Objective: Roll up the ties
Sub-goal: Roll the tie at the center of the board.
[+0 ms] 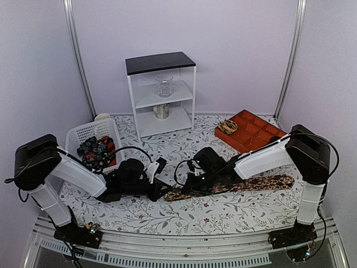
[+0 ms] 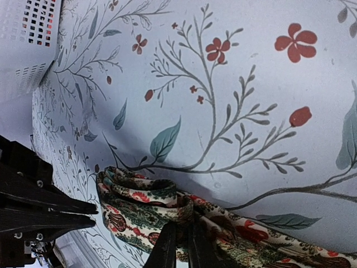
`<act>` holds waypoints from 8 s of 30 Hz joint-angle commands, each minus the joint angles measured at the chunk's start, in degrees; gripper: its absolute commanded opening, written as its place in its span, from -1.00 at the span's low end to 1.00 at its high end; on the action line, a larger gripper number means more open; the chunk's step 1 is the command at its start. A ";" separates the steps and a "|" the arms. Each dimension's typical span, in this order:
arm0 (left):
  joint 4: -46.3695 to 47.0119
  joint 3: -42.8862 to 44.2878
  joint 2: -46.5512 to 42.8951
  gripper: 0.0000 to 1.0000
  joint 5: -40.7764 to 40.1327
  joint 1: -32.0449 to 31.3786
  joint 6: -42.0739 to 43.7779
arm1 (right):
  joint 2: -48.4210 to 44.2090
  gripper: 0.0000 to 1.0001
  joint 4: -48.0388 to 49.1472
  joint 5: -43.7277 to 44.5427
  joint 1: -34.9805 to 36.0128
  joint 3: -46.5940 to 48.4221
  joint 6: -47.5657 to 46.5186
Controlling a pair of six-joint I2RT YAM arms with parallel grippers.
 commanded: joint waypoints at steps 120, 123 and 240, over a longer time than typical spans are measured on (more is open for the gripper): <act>-16.84 9.65 1.41 -1.00 -3.04 -4.03 -27.15 | -5.49 -0.86 12.95 1.02 -1.71 -12.40 2.13; -16.82 9.55 0.84 -1.00 -3.29 -4.11 -26.92 | -4.93 -0.87 13.28 0.41 -1.68 -12.08 2.40; -17.57 9.34 5.03 -1.00 -4.73 0.76 -17.93 | -6.82 -0.42 10.83 2.97 -3.64 -10.84 2.25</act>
